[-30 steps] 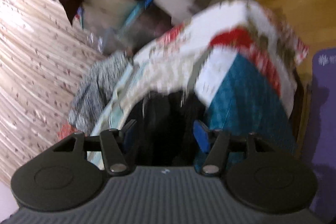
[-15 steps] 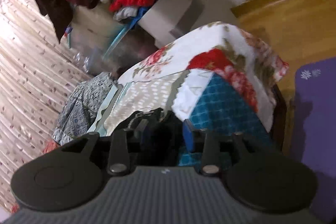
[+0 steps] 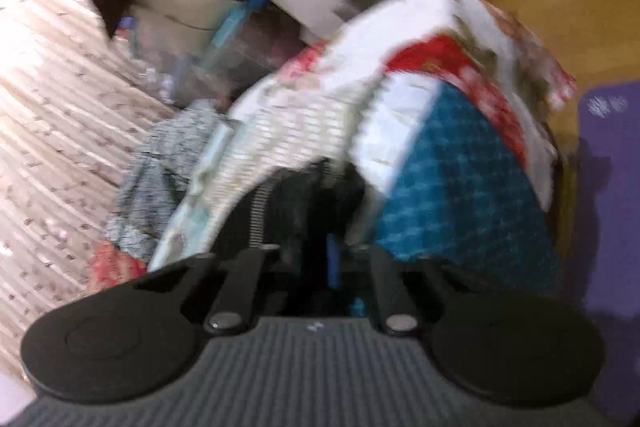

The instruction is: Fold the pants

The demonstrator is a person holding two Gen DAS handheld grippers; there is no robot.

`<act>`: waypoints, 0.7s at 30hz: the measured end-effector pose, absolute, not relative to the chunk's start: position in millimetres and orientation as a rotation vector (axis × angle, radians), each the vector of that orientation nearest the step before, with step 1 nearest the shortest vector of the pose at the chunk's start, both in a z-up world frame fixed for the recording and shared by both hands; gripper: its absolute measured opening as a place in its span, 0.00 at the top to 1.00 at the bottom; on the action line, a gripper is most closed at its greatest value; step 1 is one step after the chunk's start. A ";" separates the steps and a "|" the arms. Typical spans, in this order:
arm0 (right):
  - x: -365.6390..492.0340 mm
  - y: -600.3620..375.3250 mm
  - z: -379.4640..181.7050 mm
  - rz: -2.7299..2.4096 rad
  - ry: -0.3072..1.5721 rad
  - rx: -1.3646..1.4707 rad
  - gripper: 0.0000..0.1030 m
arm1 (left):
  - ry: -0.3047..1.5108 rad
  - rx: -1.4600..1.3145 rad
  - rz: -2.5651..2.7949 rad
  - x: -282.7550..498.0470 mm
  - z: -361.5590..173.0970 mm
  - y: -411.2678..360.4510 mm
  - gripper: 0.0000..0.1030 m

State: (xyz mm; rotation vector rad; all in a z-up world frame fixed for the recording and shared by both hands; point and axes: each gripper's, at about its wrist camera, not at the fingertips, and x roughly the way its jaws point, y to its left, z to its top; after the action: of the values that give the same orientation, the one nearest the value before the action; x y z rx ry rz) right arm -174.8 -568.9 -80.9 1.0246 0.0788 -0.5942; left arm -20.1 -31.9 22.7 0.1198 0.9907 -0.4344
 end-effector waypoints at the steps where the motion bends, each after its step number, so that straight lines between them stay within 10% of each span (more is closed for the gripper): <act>1: -174.9 -561.6 -71.9 -0.577 0.066 0.989 0.89 | 0.990 0.109 -0.431 -19.7 23.7 -30.2 0.69; 15: -52.4 -319.8 -6.6 0.092 0.450 0.239 0.88 | 0.945 -0.325 -0.379 0.4 48.3 57.6 0.72; 21: -36.6 -238.8 -51.7 0.184 0.670 0.023 0.50 | 0.920 -0.382 -0.320 -9.3 43.3 107.4 0.72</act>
State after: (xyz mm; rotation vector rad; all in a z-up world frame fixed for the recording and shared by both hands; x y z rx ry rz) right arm -36.6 -238.8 -51.7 0.0230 0.6705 0.1835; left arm -9.3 107.4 43.3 -0.3822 0.9204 -0.3196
